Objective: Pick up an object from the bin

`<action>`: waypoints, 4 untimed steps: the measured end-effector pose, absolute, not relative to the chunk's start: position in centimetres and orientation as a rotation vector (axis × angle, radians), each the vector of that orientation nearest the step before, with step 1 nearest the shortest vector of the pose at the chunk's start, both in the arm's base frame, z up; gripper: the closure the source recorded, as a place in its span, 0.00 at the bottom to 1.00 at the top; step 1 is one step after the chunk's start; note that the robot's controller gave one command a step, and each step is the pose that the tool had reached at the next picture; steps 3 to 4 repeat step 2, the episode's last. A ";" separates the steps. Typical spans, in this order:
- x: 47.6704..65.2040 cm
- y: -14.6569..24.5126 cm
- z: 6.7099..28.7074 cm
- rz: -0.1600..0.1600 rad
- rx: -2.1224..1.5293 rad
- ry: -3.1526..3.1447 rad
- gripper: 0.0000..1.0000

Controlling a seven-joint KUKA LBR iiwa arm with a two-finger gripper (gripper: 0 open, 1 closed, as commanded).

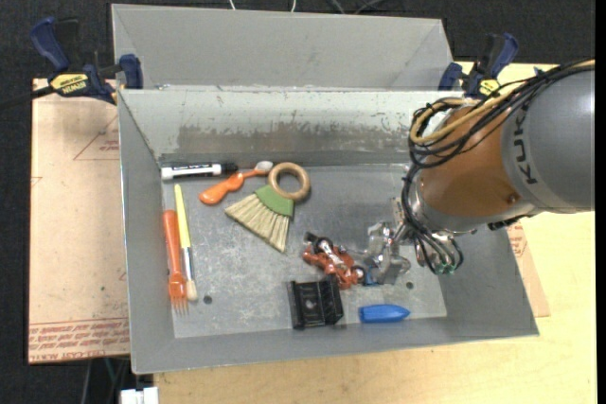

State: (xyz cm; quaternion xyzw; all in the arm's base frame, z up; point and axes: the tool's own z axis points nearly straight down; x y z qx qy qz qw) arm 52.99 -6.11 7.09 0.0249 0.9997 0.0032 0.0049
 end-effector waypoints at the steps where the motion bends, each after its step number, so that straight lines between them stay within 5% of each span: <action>1: 52.6 -6.1 8.5 0.011 0.078 3.142 1.00; 2: 52.8 -6.2 12.6 0.009 0.078 3.137 1.00; 4: 52.8 -6.2 12.6 0.009 0.078 3.137 1.00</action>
Offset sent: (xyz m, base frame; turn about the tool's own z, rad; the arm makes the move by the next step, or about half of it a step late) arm -0.0021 0.0003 0.0193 -0.0004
